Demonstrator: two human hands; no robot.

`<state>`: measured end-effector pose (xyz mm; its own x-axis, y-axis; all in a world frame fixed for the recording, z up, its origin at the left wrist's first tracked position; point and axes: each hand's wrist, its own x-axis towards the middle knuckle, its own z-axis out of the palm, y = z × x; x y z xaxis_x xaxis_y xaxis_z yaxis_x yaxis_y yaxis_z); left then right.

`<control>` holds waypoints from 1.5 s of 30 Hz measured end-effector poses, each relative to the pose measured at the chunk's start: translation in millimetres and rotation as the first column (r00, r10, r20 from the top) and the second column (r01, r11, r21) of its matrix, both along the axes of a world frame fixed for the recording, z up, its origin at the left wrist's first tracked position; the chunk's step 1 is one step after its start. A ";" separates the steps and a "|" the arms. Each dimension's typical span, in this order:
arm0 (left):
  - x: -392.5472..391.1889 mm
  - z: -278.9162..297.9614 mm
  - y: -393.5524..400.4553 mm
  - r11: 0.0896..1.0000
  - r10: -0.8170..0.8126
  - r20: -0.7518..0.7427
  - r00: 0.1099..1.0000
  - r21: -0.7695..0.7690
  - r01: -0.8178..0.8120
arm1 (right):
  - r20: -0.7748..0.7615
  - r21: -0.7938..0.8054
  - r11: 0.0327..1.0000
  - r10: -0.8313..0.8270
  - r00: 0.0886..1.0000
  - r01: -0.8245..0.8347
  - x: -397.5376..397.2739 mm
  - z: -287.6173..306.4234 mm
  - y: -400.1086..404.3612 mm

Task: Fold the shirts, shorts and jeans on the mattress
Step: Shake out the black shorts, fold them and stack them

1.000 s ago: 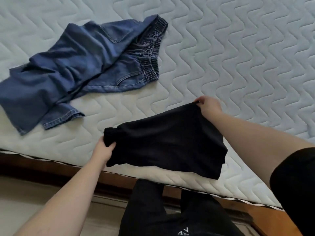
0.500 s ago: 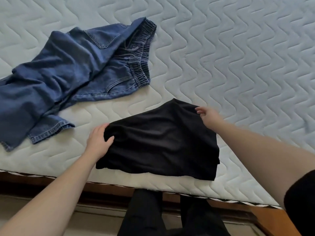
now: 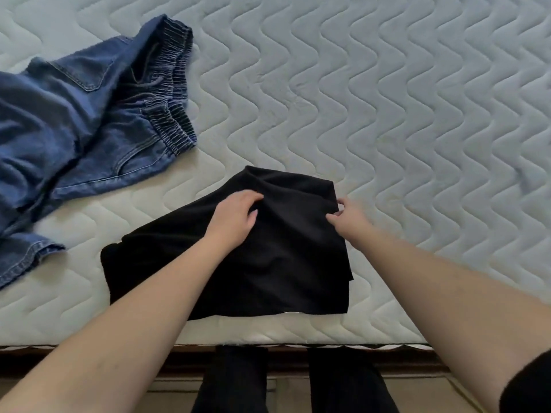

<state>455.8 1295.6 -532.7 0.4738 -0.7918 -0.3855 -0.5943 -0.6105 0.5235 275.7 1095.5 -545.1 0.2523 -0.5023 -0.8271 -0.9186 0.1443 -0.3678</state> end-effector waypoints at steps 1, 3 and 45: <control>-1.0 -3.2 -12.7 1.000 -0.029 0.054 0.998 0.007 0.029 | 0.010 -0.006 1.000 -0.016 1.000 0.016 -0.4 -3.9 1.9; 1.6 -9.7 -33.1 0.995 -0.088 0.147 0.985 0.057 0.080 | 0.038 -0.021 1.000 -0.023 0.999 0.024 1.1 -9.4 6.4; 51.9 -38.6 -82.4 0.925 -0.353 0.119 0.928 0.193 0.327 | 0.284 -0.040 0.913 -0.379 0.881 0.406 49.7 -23.9 -51.2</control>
<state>507.8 1213.2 -571.2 0.2497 -0.8458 -0.4715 -0.8444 -0.4286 0.3215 325.4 1044.2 -569.0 0.2207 -0.6790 -0.7002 -0.6607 0.4240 -0.6194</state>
